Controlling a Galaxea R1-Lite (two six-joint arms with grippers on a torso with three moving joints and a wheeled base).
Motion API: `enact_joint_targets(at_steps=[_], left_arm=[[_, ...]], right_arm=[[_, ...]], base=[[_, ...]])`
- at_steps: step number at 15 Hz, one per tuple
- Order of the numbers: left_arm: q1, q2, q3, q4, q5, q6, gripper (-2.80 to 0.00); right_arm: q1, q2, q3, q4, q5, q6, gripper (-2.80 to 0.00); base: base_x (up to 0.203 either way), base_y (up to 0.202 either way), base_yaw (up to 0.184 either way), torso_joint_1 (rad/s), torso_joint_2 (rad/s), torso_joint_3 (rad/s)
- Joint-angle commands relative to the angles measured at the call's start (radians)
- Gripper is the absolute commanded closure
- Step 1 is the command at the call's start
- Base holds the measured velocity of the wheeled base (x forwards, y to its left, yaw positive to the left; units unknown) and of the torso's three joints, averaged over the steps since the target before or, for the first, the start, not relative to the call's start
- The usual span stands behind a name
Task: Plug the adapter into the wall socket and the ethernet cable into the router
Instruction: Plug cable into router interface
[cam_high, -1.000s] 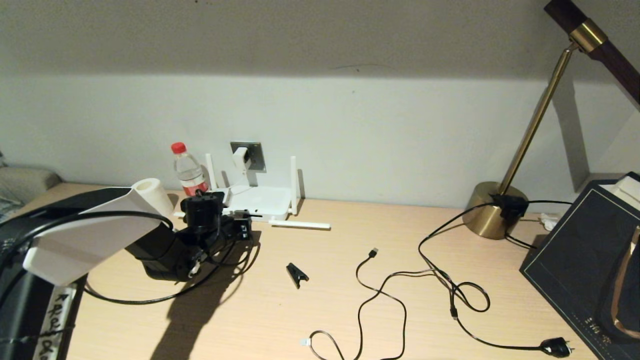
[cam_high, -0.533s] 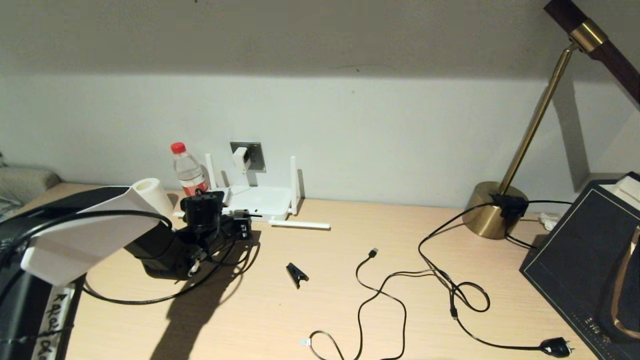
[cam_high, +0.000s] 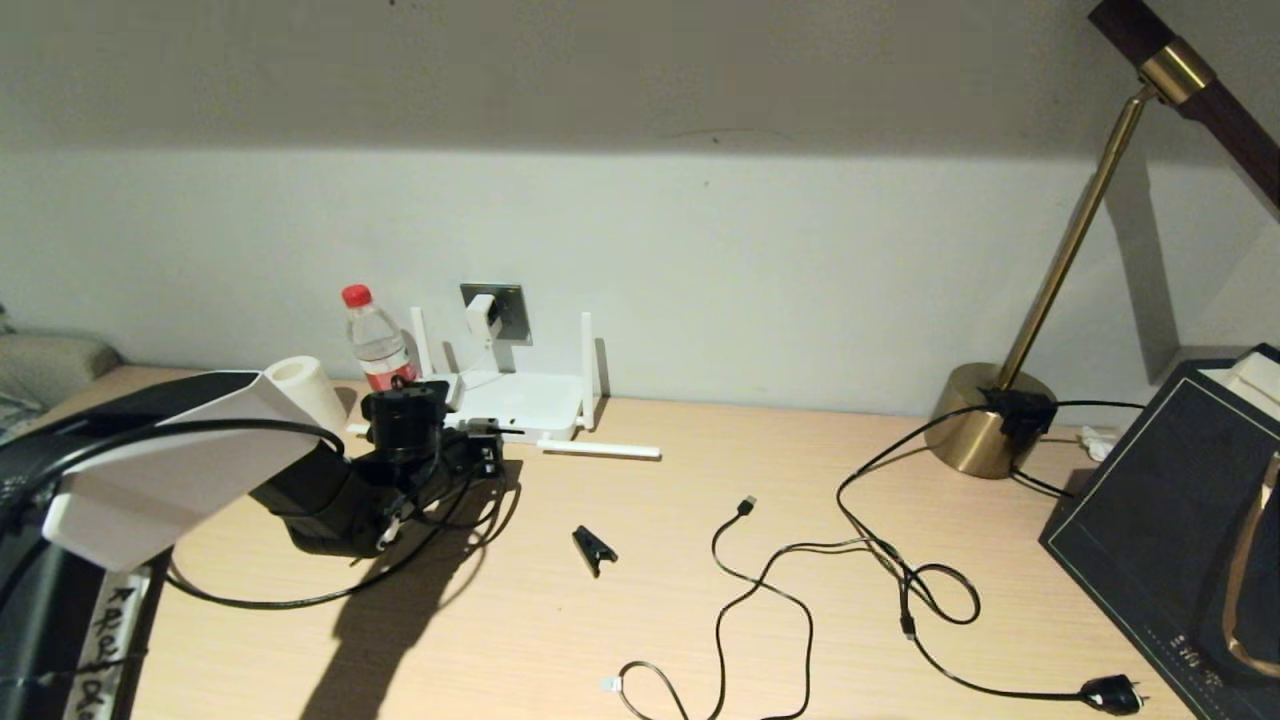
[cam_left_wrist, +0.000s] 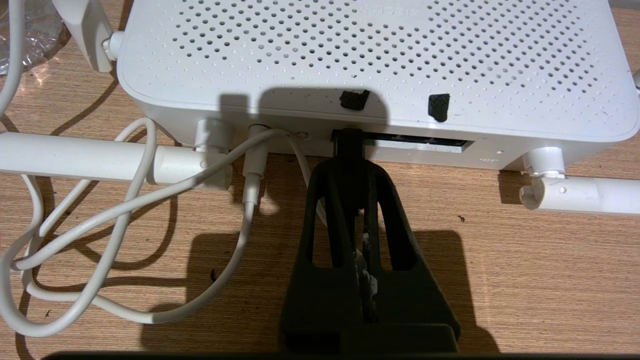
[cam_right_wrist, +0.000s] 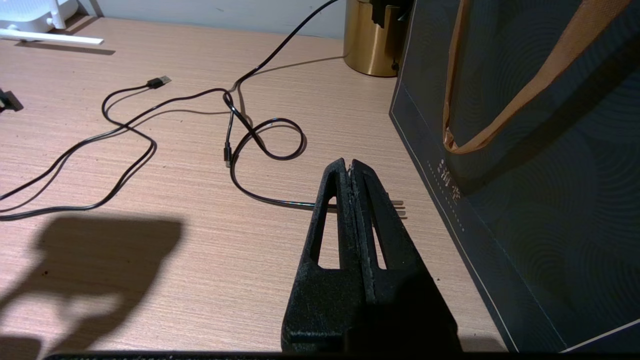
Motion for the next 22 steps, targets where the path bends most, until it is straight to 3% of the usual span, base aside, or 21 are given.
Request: enact_joint_targets(at_steps=[1,15,16,17,22], left_arm=[[0.001,-0.003,0.000,-0.007,0.001,-0.001,0.00],[0.001,0.005,-0.008,-0.009,0.001,-0.004,0.00],[0.001,0.006,-0.014,-0.009,0.001,-0.005,-0.68],[0.001,0.006,-0.015,-0.010,-0.001,-0.007,-2.80],[0.001,0.006,-0.010,-0.020,-0.001,-0.008,-2.80]], right_arm=[[0.001,0.000,0.000,0.000,0.000,-0.001,0.00],[-0.001,0.000,0.000,0.000,0.000,-0.001,0.00],[0.000,0.000,0.000,0.000,0.000,0.000,0.00],[-0.001,0.000,0.000,0.000,0.000,-0.001,0.00],[0.001,0.001,0.000,0.000,-0.001,0.001,0.00]], base=[[0.000,0.000,0.000,0.000,0.00,0.000],[0.000,0.000,0.000,0.000,0.00,0.000],[0.000,0.000,0.000,0.000,0.00,0.000],[0.000,0.000,0.000,0.000,0.00,0.000],[0.000,0.000,0.000,0.000,0.00,0.000]])
